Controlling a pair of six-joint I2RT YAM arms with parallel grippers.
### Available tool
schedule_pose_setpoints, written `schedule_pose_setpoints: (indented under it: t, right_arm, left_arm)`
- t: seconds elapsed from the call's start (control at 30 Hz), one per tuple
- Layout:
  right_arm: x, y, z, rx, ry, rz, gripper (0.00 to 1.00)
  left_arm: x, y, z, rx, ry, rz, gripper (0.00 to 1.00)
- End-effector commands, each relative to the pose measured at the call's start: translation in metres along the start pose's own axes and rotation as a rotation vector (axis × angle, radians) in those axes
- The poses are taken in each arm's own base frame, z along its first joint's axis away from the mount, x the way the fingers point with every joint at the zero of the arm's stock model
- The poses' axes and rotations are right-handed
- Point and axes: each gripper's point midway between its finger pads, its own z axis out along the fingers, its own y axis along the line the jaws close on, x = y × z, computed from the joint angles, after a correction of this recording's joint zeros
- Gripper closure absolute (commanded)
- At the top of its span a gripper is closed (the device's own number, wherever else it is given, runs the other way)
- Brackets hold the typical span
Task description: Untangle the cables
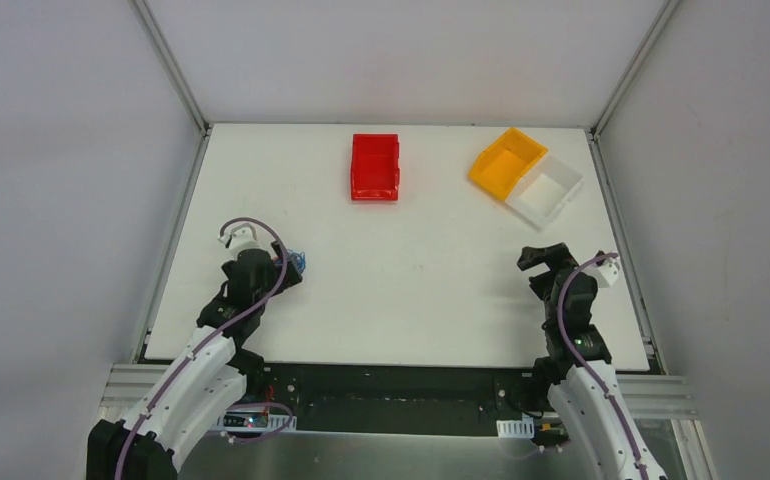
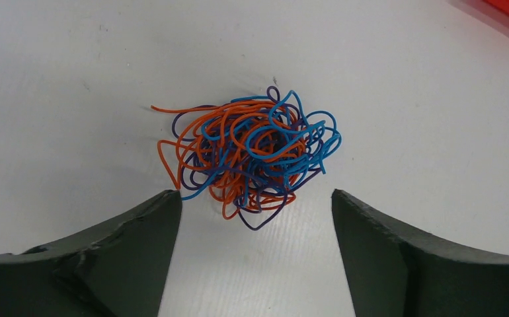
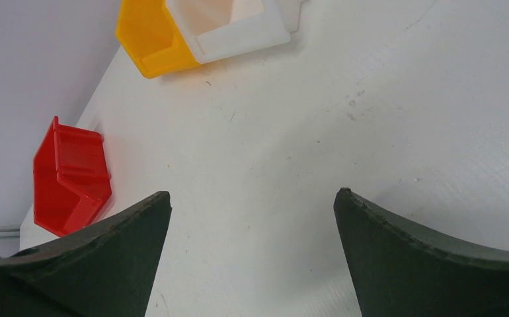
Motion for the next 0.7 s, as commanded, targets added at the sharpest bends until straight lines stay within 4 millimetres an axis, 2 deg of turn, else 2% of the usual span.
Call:
schedule_pose_setpoints:
  t: [0.0,0.03,0.23,0.43,0.53,0.63,0.67]
  right_arm:
    - [-0.012,0.019,0.0,-0.056,-0.023,0.036,0.02]
    - [-0.011,0.02,0.0,-0.06,-0.02,0.034,0.02]
    - [-0.008,0.019,0.001,-0.056,-0.01,0.03,0.03]
    - [-0.009,0.019,0.001,-0.057,-0.011,0.026,0.02]
    - [-0.008,0.02,0.002,-0.06,-0.007,0.024,0.03]
    - [-0.006,0.021,0.003,-0.063,0.003,0.023,0.03]
    - [-0.006,0.021,0.003,-0.064,0.005,0.023,0.03]
  left_arm:
    - [-0.016,0.0,0.003,-0.046,-0.036,-0.047,0.23]
    - [-0.014,0.0,0.004,-0.051,-0.023,-0.042,0.3]
    - [-0.008,-0.002,0.017,-0.096,0.05,-0.004,0.5]
    - [0.002,-0.005,0.032,-0.134,0.142,0.05,0.51]
    - [0.009,-0.012,0.04,-0.122,0.203,0.086,0.62]
    - [0.013,-0.016,0.043,-0.117,0.246,0.108,0.81]
    - [0.015,-0.019,0.043,-0.1,0.256,0.113,0.9]
